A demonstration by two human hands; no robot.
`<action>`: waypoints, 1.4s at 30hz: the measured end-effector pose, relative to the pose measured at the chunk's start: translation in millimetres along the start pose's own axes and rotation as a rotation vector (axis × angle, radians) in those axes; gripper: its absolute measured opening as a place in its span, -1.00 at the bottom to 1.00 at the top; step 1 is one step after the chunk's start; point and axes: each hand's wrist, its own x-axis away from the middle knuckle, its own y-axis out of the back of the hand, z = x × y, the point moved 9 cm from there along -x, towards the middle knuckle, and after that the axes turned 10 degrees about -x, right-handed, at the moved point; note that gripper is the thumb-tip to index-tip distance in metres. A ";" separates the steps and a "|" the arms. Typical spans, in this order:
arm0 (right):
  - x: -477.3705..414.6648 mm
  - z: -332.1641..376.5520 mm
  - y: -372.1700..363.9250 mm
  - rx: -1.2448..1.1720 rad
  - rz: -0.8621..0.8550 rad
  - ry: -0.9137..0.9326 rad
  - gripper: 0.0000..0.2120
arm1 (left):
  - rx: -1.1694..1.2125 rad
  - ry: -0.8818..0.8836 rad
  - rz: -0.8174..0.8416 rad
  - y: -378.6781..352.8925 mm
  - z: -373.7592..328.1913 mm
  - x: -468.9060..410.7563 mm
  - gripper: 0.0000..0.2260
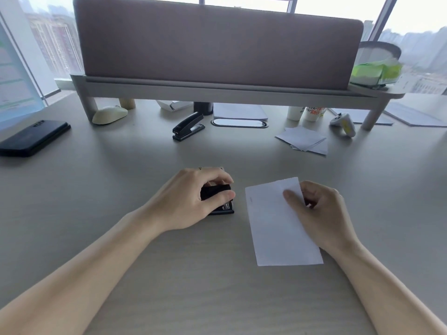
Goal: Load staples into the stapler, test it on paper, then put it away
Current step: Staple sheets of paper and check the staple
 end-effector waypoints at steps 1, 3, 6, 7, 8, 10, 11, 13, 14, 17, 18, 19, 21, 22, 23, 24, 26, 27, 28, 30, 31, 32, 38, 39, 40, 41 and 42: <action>2.1 3.0 0.0 -0.102 -0.006 -0.014 -0.77 | 0.030 0.014 -0.010 3.1 -0.9 -1.8 -0.81; 6.5 12.4 -1.3 -0.269 -0.028 -0.043 -0.80 | 0.106 0.044 -0.071 12.6 -5.5 -4.6 -0.86; 12.1 31.1 -8.6 -0.419 -0.044 -0.041 -0.81 | 0.208 0.100 -0.123 19.3 -14.0 -5.7 -0.90; 13.7 36.7 -11.9 -0.449 -0.046 -0.038 -0.83 | 0.263 0.121 -0.104 17.0 -16.1 -5.1 -0.91; 15.2 39.7 -15.5 -0.473 -0.045 -0.040 -0.84 | 0.336 0.137 -0.083 14.1 -17.8 -4.3 -0.92; 18.1 41.7 -24.9 -0.518 -0.023 -0.055 -0.87 | 0.452 0.158 -0.070 12.5 -17.2 -2.8 -0.89; 19.2 41.6 -29.3 -0.542 -0.008 -0.060 -0.91 | 0.476 0.168 -0.077 14.4 -15.5 -1.2 -0.86; 17.9 41.7 -31.5 -0.535 -0.014 -0.044 -0.87 | 0.456 0.162 -0.087 22.6 -11.2 1.3 -0.84; 16.0 44.1 -28.8 -0.482 -0.032 -0.019 -0.76 | 0.412 0.138 -0.067 25.5 -9.6 1.9 -0.83; 9.3 67.4 -29.5 -0.308 0.051 0.104 -0.59 | 0.227 0.031 0.101 22.6 -12.0 3.0 -0.84; 8.8 76.8 -36.6 -0.260 0.130 0.136 -0.62 | 0.175 -0.012 0.140 21.0 -15.6 3.7 -0.85; 8.7 85.6 -45.3 -0.208 0.207 0.167 -0.68 | 0.134 -0.056 0.151 21.0 -20.5 3.9 -0.86; 7.4 98.9 -59.9 -0.109 0.285 0.236 -0.82 | 0.078 -0.117 0.111 24.3 -27.5 2.4 -0.84; 5.9 101.2 -64.8 -0.085 0.286 0.255 -0.87 | 0.064 -0.122 0.083 26.1 -27.2 1.6 -0.84; 4.2 100.8 -68.7 -0.085 0.278 0.254 -0.89 | 0.064 -0.107 0.057 27.6 -24.1 1.0 -0.87; 2.6 98.3 -71.7 -0.104 0.269 0.238 -0.89 | 0.075 -0.078 0.038 28.9 -19.3 0.9 -0.90; 0.4 89.7 -76.4 -0.149 0.253 0.208 -0.84 | 0.104 -0.018 0.024 29.9 -9.3 3.4 -0.90; 0.0 84.8 -78.4 -0.177 0.245 0.189 -0.79 | 0.119 -0.002 0.019 30.0 -5.4 4.9 -0.89; -0.3 79.3 -80.0 -0.224 0.232 0.160 -0.75 | 0.130 0.008 0.003 30.7 -1.7 6.2 -0.90; 0.6 68.1 -81.7 -0.328 0.183 0.112 -0.72 | 0.149 0.036 -0.057 32.6 5.5 10.1 -0.94; 2.0 63.3 -81.2 -0.357 0.149 0.102 -0.70 | 0.151 0.048 -0.091 33.5 8.2 12.3 -0.95; 3.8 60.0 -80.5 -0.365 0.124 0.105 -0.69 | 0.138 0.048 -0.124 34.5 9.2 13.9 -0.95; 11.6 63.1 -73.9 -0.277 0.082 0.240 -0.77 | -0.171 -0.265 -0.307 38.9 -24.3 21.1 -0.97; 12.6 65.1 -73.1 -0.286 0.080 0.262 -0.76 | -0.222 -0.308 -0.337 38.0 -28.6 23.1 -0.96; 13.4 66.3 -72.6 -0.297 0.081 0.277 -0.73 | -0.254 -0.334 -0.367 38.2 -30.4 24.7 -0.95; 13.7 66.7 -72.6 -0.306 0.082 0.285 -0.71 | -0.272 -0.351 -0.395 39.0 -31.6 26.3 -0.94; 13.9 66.7 -72.8 -0.314 0.085 0.288 -0.69 | -0.283 -0.367 -0.417 40.2 -32.4 27.8 -0.92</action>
